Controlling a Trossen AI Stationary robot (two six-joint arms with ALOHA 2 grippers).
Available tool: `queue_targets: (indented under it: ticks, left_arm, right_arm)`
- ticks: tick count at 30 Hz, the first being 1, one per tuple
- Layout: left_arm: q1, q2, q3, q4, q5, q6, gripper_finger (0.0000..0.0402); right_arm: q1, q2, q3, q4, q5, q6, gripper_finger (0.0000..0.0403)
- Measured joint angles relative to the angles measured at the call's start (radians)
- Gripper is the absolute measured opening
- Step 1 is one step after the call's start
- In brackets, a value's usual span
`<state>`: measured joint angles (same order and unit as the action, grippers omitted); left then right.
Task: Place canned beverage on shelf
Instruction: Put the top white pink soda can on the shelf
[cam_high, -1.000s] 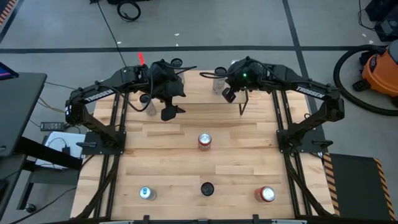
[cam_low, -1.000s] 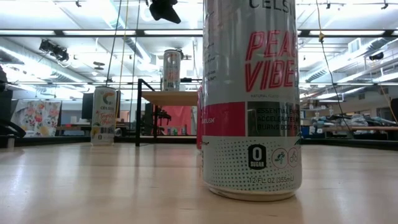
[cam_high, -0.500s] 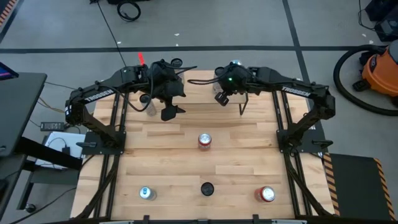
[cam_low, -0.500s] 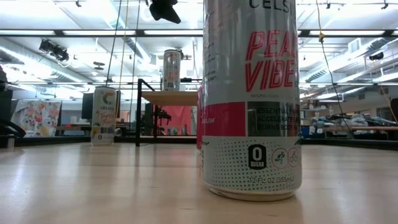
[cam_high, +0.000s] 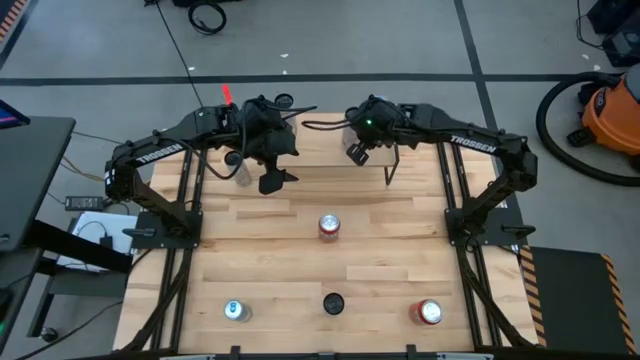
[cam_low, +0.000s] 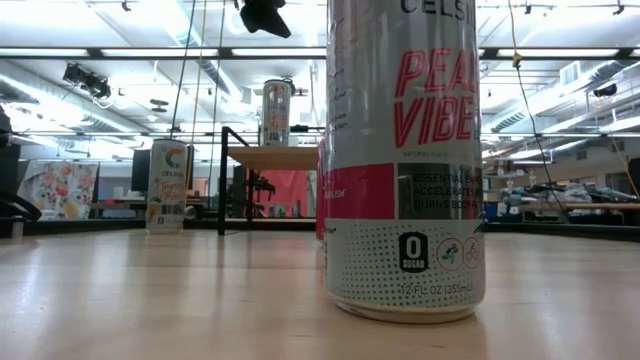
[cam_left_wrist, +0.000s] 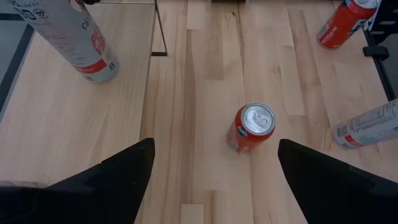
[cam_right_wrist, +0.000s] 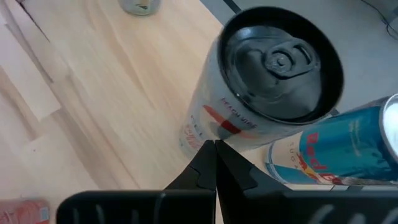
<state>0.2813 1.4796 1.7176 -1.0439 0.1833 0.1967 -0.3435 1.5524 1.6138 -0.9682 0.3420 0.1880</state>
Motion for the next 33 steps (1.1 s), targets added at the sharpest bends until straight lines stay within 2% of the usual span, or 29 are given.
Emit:
queue_targets:
  ticks: [33]
  left_arm:
    - [0.000, 0.000, 0.000, 0.000, 0.000, 0.000, 0.0353]
  right_arm:
    - [-0.088, 0.000, 0.000, 0.121, -0.083, -0.035, 0.0004]
